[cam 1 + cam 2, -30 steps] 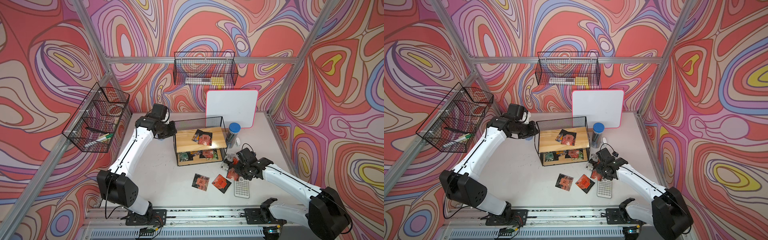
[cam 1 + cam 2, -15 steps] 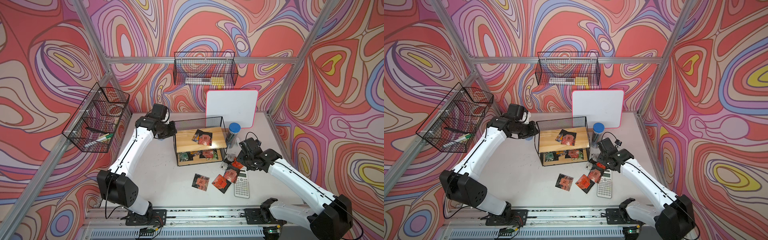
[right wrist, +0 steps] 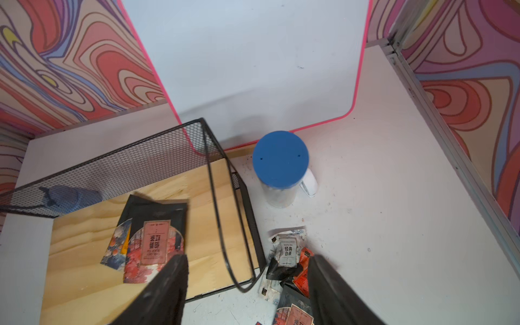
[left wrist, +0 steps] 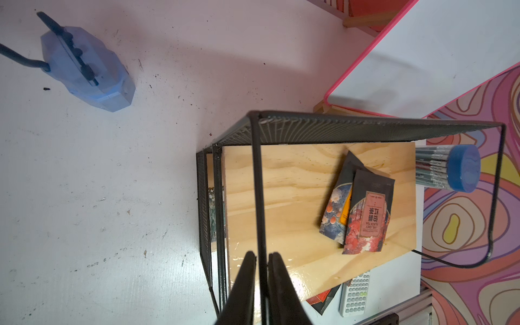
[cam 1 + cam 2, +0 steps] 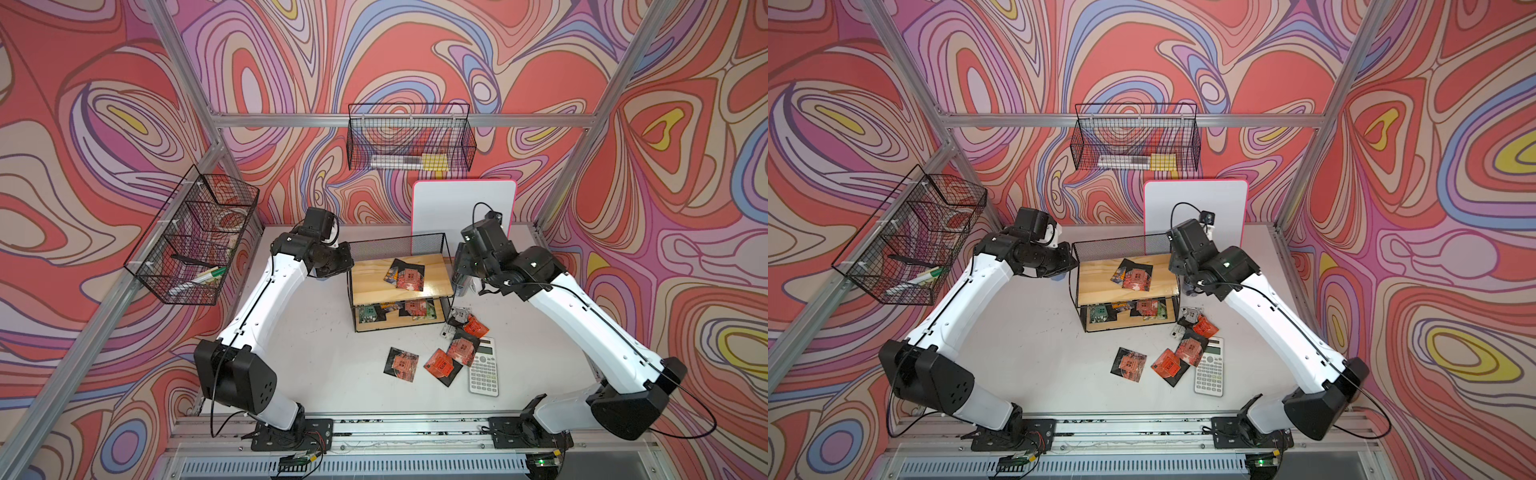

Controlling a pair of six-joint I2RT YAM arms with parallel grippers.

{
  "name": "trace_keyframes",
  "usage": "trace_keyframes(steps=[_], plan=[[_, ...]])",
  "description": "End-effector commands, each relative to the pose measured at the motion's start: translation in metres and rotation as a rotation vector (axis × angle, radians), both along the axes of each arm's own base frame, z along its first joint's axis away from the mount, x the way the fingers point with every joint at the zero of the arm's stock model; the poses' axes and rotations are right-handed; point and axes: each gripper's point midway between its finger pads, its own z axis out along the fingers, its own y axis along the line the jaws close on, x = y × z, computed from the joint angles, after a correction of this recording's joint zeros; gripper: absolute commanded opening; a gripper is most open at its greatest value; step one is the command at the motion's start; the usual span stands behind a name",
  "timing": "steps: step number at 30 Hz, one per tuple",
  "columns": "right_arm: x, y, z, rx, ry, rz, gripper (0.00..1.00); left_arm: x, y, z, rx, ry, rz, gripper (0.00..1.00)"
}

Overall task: Remove the tea bags from the shelf
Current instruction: Pick up the tea bag from the shelf.

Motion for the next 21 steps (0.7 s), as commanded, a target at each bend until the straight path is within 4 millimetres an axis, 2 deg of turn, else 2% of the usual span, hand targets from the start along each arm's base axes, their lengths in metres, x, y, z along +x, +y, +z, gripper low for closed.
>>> trace_keyframes(steps=[1,6,8,11,15,21], plan=[[-0.002,0.017,0.000,-0.084,0.016,0.058,0.72,0.000,0.005,-0.006,0.023,0.015,0.006,0.15],[0.004,0.062,-0.004,-0.069,0.058,0.175,0.73,0.000,0.005,-0.009,0.025,0.022,0.004,0.15],[0.006,0.075,-0.011,-0.078,0.100,0.205,0.74,0.000,0.005,-0.009,0.026,0.021,0.003,0.15],[0.011,0.094,-0.034,-0.085,0.191,0.236,0.76,0.001,0.005,-0.008,0.028,0.020,0.003,0.15],[0.015,0.111,-0.057,-0.073,0.263,0.248,0.77,0.000,0.005,-0.007,0.026,0.019,0.004,0.15],[0.026,0.125,-0.077,-0.090,0.314,0.245,0.79,0.000,0.005,-0.008,0.025,0.021,0.004,0.15]])
